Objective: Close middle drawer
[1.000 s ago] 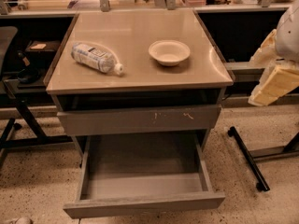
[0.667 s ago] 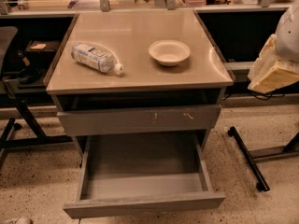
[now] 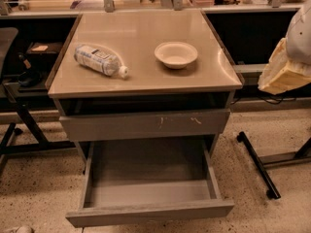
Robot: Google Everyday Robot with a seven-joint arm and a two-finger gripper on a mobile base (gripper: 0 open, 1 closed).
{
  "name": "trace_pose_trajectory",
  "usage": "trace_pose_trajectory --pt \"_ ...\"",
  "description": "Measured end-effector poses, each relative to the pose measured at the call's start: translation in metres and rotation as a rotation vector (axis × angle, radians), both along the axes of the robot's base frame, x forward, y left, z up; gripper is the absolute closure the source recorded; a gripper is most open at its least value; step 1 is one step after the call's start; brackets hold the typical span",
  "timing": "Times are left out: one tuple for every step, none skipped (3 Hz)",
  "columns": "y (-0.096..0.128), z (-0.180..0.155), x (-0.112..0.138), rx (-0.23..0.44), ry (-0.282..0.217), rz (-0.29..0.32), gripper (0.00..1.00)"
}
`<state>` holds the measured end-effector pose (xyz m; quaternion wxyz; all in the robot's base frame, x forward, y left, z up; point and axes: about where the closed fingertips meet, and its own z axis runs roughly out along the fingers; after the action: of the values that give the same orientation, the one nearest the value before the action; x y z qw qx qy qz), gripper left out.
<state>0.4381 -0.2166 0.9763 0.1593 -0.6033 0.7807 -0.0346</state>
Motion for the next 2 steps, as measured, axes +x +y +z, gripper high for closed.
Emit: trace_pose_trajectory --pt "-0.003 -0.026 -0.015 0.018 0.051 -0.009 1.00" --pt "-0.008 -0.082 -0.048 0.041 0.161 -0.028 1.00"
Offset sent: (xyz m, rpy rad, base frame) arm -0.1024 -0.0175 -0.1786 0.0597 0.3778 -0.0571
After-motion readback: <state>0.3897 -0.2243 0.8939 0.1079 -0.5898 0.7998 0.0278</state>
